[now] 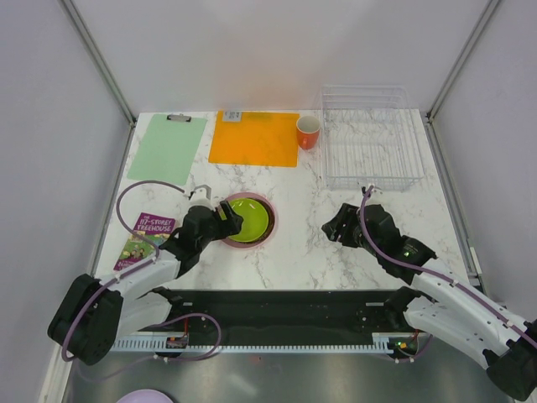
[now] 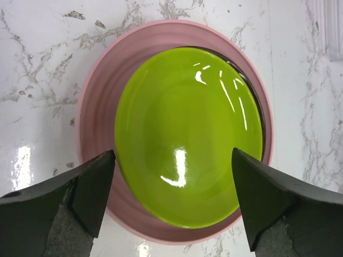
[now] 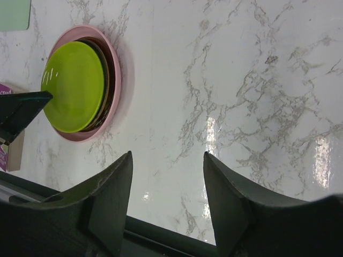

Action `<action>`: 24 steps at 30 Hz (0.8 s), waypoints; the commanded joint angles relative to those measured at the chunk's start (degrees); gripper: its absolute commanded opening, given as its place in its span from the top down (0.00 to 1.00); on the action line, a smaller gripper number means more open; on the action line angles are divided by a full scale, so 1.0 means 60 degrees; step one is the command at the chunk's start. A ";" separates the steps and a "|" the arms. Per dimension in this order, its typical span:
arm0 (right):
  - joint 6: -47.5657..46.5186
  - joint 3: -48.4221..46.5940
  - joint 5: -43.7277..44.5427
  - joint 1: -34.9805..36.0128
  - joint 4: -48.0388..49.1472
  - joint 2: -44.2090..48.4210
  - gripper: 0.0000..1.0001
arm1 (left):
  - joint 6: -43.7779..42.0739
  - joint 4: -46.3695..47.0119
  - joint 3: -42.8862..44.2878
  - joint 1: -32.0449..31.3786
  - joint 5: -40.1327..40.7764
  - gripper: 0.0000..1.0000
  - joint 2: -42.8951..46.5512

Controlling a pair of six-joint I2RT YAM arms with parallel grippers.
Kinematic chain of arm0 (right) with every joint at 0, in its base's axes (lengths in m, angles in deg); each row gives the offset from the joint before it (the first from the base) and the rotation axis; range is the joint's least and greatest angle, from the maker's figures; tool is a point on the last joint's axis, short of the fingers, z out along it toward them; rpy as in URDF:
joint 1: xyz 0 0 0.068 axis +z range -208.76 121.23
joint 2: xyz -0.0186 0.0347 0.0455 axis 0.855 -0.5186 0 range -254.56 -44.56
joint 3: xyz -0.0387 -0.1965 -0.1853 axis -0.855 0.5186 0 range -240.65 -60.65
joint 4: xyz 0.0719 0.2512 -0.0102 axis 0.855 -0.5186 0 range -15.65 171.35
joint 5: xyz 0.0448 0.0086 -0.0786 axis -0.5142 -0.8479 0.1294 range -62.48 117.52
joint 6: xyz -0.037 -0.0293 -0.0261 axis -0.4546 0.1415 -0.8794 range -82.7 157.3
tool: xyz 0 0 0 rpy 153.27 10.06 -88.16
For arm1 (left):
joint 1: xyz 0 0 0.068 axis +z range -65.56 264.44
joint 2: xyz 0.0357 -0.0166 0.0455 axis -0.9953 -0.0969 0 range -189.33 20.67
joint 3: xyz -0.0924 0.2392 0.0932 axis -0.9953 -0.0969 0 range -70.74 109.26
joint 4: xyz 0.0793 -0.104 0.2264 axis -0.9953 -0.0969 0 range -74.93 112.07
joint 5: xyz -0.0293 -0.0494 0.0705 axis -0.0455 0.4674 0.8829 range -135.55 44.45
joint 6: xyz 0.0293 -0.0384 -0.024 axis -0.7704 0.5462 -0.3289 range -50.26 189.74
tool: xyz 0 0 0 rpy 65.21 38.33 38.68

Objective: Unload the plates from the dish rack

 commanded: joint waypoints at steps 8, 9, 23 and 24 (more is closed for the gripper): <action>-0.0544 -0.0162 0.0342 0.0035 -0.0009 -0.0023 0.37 | -0.0428 -0.2141 0.0798 -0.0016 0.0811 0.00 0.1022; -0.0617 -0.0220 0.0445 0.0035 -0.0083 -0.0067 0.37 | -0.0486 -0.2621 0.0972 -0.0002 0.0899 0.00 0.1154; -0.3531 -0.2534 0.4161 0.0035 -0.0786 -0.1473 0.36 | -0.2434 -0.5672 0.3728 -0.0031 0.1779 0.00 0.3892; -0.3866 -0.2608 0.4500 0.0035 -0.0786 -0.1531 0.37 | -0.2566 -0.5731 0.3888 -0.0031 0.1808 0.00 0.4330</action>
